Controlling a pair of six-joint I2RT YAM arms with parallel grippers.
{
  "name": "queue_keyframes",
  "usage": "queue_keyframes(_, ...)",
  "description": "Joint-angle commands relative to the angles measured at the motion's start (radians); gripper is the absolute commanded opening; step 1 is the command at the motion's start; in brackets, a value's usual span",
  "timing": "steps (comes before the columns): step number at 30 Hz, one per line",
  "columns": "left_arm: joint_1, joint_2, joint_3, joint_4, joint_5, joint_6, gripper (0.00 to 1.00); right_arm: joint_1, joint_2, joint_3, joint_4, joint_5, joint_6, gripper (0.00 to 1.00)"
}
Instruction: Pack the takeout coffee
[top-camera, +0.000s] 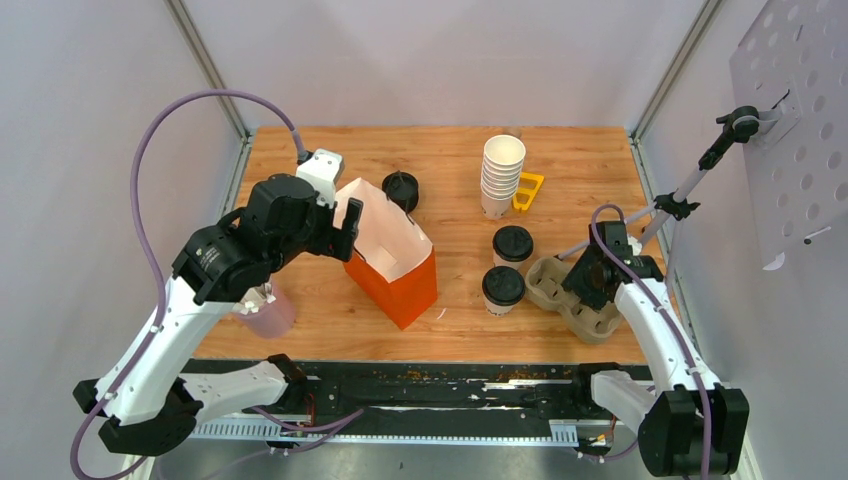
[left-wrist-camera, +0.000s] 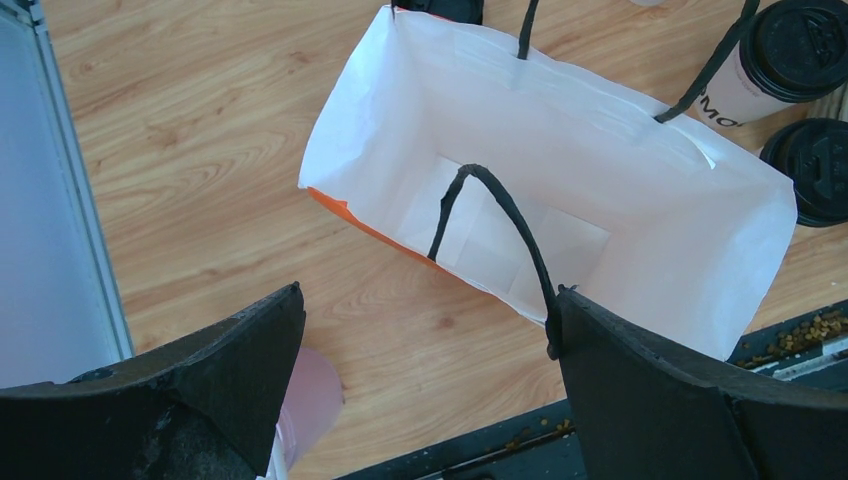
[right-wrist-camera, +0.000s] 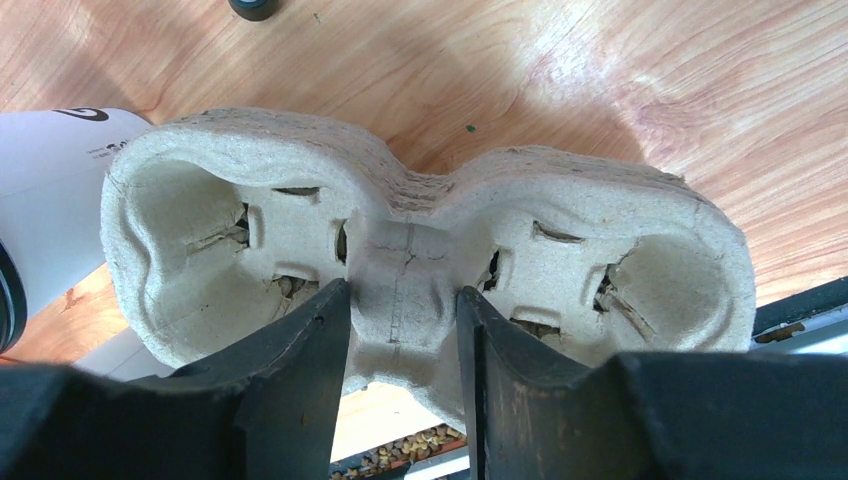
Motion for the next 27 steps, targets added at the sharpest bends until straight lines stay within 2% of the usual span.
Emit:
queue_keyframes(1,0.001,-0.014,0.001,0.003,-0.006,0.017,1.0,-0.004,-0.012,0.04,0.002,0.01,-0.021,0.42)
queue_keyframes(4,0.002,-0.016,-0.002,0.002,-0.001,0.012,0.99,-0.003,-0.002,0.051,-0.004,-0.002,-0.011,0.44)
queue_keyframes(7,0.001,-0.017,-0.005,-0.001,0.005,0.012,0.99,-0.004,0.02,0.059,-0.007,-0.004,-0.01,0.57)
queue_keyframes(10,0.002,-0.018,-0.005,-0.004,0.004,0.016,0.99,-0.003,0.048,0.062,-0.008,-0.003,-0.011,0.61)
queue_keyframes(17,0.001,-0.028,-0.015,-0.013,-0.002,0.02,0.98,-0.004,0.086,0.057,0.009,-0.003,-0.018,0.56)
queue_keyframes(22,0.001,-0.037,-0.018,-0.016,-0.002,0.025,0.96,-0.003,0.081,0.055,0.025,-0.004,-0.019,0.46)
queue_keyframes(27,0.001,-0.036,-0.001,-0.02,-0.003,0.029,0.95,-0.003,0.06,0.069,-0.009,-0.003,-0.034,0.43)
